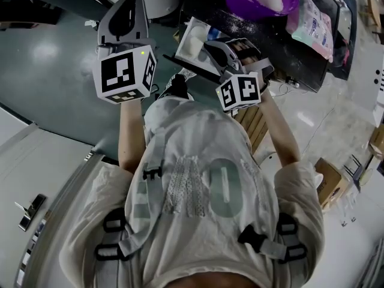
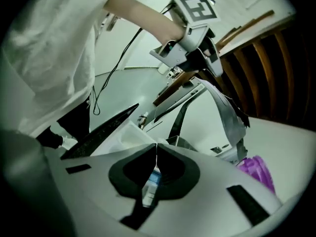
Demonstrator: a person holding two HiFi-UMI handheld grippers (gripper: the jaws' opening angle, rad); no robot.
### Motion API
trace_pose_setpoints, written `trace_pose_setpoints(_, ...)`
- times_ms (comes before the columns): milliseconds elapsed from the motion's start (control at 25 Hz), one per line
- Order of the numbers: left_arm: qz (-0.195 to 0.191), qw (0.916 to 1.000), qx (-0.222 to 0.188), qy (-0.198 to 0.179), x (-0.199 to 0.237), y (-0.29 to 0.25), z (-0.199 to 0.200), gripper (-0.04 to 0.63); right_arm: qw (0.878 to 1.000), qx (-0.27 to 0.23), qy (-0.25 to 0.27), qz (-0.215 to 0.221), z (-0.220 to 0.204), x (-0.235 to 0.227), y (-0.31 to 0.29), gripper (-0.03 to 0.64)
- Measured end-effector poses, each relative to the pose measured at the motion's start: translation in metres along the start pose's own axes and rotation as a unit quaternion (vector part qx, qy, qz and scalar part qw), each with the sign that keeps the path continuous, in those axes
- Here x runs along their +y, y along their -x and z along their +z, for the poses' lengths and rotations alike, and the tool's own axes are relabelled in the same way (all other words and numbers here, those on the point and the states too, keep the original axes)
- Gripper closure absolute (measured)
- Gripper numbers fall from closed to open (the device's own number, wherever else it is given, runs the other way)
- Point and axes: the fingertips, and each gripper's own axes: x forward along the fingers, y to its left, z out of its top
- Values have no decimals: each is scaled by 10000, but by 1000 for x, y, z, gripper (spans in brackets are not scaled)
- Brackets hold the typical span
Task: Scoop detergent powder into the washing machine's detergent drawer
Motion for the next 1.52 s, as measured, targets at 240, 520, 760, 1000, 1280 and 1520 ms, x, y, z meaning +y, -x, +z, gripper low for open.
trace_pose_setpoints(240,25,10000,-18,-9,1,-1,1,575,9886,126,1422,-468,6,-4,8,606)
trace_pose_setpoints(520,37,10000,-9,-9,2,-2,0,575,9651,138,2372,-1104,10,-13,15,606)
trace_pose_setpoints(760,46,10000,-19,-12,3,-1,2,575,9607,116,2536,-1119,10,-15,18,606)
trace_pose_setpoints(1000,47,10000,-9,-14,4,-2,1,574,9615,138,2559,-989,8,-10,15,606)
trace_pose_setpoints(1280,25,10000,-27,-5,3,-3,3,575,9642,102,2566,-659,8,1,13,606)
trace_pose_setpoints(1520,-51,10000,-69,22,-3,-4,5,575,9882,-113,1366,-681,24,-40,18,606)
